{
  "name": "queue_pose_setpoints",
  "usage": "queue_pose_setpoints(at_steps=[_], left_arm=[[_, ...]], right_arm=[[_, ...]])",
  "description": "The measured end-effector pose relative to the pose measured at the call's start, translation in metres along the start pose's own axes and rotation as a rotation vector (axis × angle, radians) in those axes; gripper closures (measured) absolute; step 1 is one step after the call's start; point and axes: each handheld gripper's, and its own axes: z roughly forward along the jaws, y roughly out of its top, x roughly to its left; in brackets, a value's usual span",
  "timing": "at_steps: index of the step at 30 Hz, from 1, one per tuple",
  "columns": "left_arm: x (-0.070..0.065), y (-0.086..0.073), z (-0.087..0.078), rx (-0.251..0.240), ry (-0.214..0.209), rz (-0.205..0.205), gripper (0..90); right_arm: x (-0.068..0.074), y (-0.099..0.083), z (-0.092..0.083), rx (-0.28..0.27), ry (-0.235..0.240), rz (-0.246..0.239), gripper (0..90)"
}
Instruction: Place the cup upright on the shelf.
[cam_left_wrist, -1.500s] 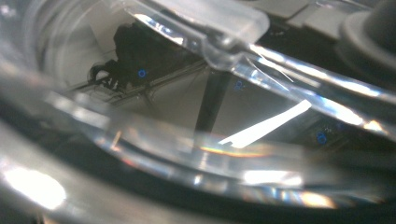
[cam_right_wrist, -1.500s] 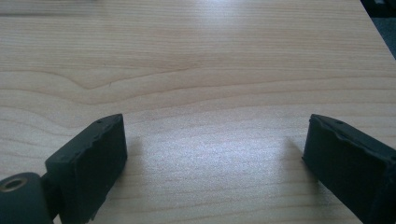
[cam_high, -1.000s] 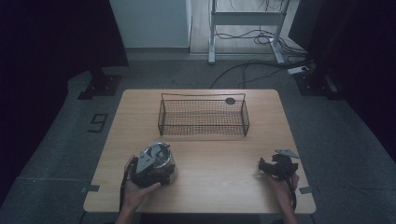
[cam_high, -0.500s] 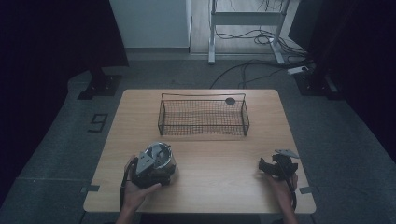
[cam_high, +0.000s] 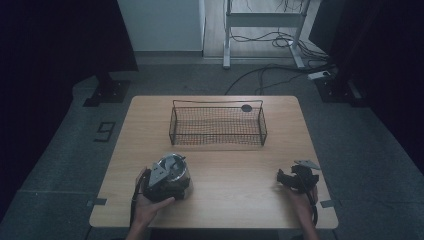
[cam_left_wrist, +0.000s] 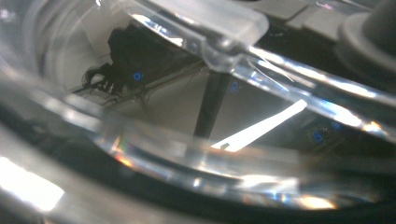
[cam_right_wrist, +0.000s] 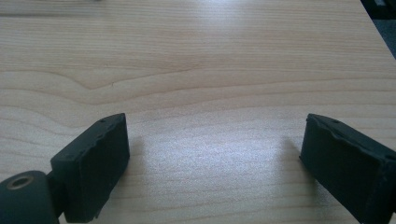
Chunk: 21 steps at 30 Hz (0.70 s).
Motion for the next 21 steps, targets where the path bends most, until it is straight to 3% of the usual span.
queue_pose_setpoints(at_steps=[12,21], left_arm=[[-0.0026,0.0016,-0.0014,-0.011,-0.010,0.000,3.8],[-0.0098,-0.0013,0.0069,0.032,-0.021,0.018,3.8]], right_arm=[[0.0001,0.0000,-0.0001,0.000,0.001,0.000,8.0],[0.0002,-0.0001,-0.0002,-0.001,0.002,-0.001,8.4]])
